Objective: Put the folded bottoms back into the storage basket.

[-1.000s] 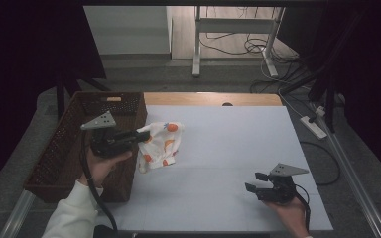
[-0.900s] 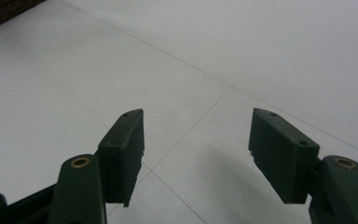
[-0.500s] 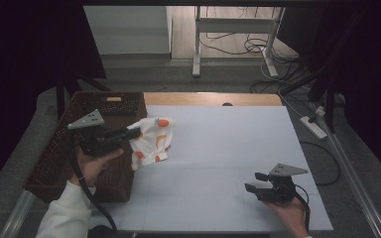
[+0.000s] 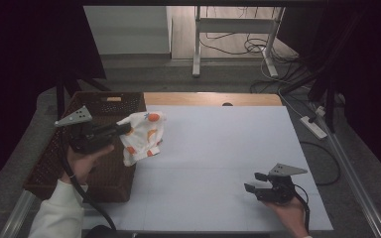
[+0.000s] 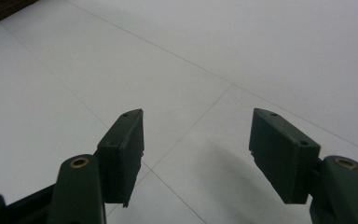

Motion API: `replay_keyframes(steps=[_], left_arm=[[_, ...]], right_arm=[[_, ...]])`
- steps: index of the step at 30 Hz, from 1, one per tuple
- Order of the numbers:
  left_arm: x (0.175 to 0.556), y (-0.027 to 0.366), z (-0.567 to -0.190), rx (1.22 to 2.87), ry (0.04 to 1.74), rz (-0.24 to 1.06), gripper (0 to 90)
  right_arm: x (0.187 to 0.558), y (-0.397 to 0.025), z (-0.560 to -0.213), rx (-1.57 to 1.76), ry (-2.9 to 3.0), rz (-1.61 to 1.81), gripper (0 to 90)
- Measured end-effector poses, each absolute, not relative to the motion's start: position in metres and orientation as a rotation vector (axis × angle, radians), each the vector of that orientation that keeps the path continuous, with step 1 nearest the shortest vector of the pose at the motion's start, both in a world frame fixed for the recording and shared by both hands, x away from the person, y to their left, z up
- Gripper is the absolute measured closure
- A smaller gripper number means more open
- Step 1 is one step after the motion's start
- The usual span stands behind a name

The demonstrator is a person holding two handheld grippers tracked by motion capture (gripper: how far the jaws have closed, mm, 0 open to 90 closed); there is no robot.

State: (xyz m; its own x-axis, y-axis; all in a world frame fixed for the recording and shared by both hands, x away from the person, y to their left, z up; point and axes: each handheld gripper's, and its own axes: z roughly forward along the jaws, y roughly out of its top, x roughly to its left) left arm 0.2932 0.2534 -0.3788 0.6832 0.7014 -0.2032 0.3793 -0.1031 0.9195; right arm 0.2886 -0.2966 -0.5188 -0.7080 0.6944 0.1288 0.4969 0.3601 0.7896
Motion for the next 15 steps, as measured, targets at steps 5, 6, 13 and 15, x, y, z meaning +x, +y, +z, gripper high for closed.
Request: replay_keyframes(steps=[5,6,13,15], left_arm=[[0.292,0.26,-0.377,1.708,0.889,0.354,75.9],[0.292,0.262,-0.376,1.705,0.893,0.357,75.9],[0.29,0.271,-0.373,1.69,0.91,0.372,75.9],[0.29,0.273,-0.373,1.689,0.915,0.376,75.9]], right_arm=[[0.289,-0.296,-0.519,1.068,2.398,1.268,35.6],[0.289,-0.296,-0.519,1.068,2.398,1.268,35.6],[0.291,-0.296,-0.519,1.068,2.397,1.276,35.6],[0.291,-0.296,-0.519,1.07,2.401,1.274,35.6]])
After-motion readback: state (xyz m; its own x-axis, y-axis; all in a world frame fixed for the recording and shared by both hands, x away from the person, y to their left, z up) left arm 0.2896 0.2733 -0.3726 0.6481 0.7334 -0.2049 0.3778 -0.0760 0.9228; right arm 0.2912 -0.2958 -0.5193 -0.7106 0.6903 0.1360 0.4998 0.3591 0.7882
